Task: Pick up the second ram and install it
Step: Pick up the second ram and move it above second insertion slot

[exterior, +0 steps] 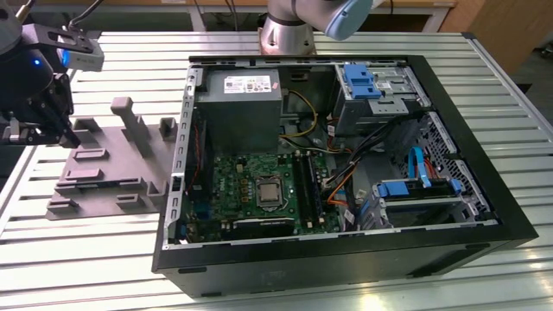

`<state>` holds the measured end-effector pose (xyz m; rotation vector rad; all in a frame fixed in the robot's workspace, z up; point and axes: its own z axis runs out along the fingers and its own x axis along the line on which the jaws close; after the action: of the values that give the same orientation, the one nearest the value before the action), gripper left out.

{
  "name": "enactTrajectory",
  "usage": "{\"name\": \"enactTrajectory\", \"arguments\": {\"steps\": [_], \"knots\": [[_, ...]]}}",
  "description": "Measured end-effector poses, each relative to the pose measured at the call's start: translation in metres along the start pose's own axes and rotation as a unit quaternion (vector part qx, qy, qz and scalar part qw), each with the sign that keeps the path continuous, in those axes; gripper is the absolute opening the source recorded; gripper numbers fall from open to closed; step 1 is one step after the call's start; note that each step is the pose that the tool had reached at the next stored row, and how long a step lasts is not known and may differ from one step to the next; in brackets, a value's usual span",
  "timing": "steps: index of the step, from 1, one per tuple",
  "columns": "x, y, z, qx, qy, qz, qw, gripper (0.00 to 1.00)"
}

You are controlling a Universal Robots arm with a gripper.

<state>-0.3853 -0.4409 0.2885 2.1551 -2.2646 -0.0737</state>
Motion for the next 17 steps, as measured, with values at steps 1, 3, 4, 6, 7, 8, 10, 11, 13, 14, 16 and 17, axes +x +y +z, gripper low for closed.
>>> {"name": "enactTrajectory", "arguments": {"steps": [1,3,4,6,7,8,10,11,13,14,16,17], "knots": [[0.0001,0.0,0.0007,0.0,0.0,0.0,1.0,0.11],[0.0001,-0.0001,0.002,0.0,0.0,0.0,1.0,0.11],[0.0001,-0.0001,0.0026,0.0,0.0,0.0,1.0,0.11],[0.0002,-0.0002,0.0039,0.0,0.0,0.0,1.0,0.11],[0.0002,-0.0002,0.0045,0.0,0.0,0.0,1.0,0.11],[0.0003,-0.0002,0.0051,0.0,0.0,0.0,1.0,0.11],[0.0003,-0.0003,0.0062,0.0,0.0,0.0,1.0,0.11],[0.0003,-0.0003,0.0067,0.0,0.0,0.0,1.0,0.11],[0.0004,-0.0004,0.0078,0.0,0.0,0.0,1.0,0.11],[0.0004,-0.0004,0.0083,0.0,0.0,0.0,1.0,0.11],[0.0004,-0.0004,0.0094,0.0,0.0,0.0,1.0,0.11],[0.0005,-0.0005,0.0099,0.0,0.0,0.0,1.0,0.11]]}}
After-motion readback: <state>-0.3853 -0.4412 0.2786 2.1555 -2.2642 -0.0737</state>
